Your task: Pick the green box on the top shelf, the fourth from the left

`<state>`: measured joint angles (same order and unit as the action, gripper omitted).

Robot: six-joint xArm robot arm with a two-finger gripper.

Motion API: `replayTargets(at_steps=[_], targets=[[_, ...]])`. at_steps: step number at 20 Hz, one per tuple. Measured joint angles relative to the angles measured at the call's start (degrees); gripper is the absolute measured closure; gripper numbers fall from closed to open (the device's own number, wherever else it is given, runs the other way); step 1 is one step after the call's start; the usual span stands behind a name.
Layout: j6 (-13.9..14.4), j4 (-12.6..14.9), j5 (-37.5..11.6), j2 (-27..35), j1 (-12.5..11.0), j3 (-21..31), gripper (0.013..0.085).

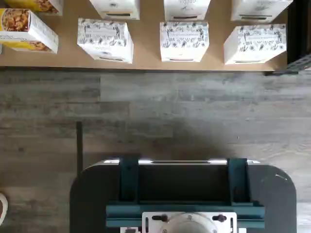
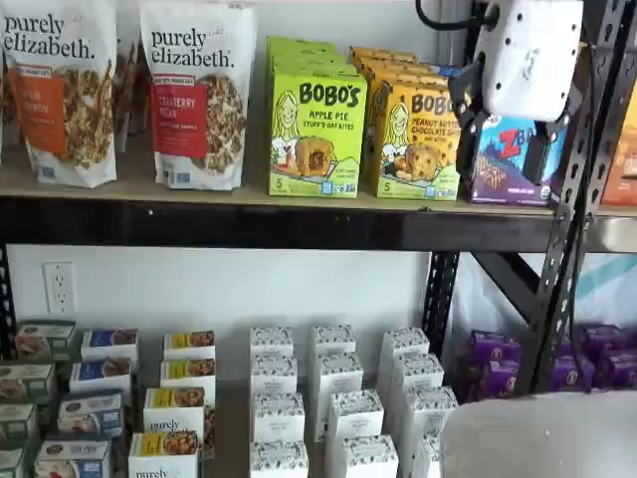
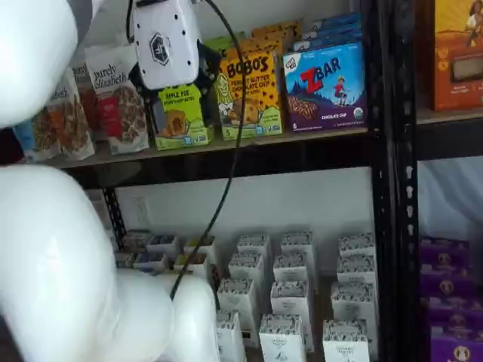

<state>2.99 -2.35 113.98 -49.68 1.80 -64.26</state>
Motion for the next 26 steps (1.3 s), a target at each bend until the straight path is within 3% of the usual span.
replayTargets(at_steps=[3, 13, 20, 24, 26], targets=[[-1.26, -2.0, -4.94, -2.96, -1.93, 2.61, 0.013], [-1.63, -2.78, -5.52, -3.01, -2.46, 2.76, 0.013], [-0.02, -2.15, -7.63, -2.37, -0.47, 2.63, 0.013], [0.41, -4.57, -8.83, -0.82, -0.64, 1.78, 0.013], [1.4, -4.36, -9.59, 0.0, 0.53, 1.4, 0.013]])
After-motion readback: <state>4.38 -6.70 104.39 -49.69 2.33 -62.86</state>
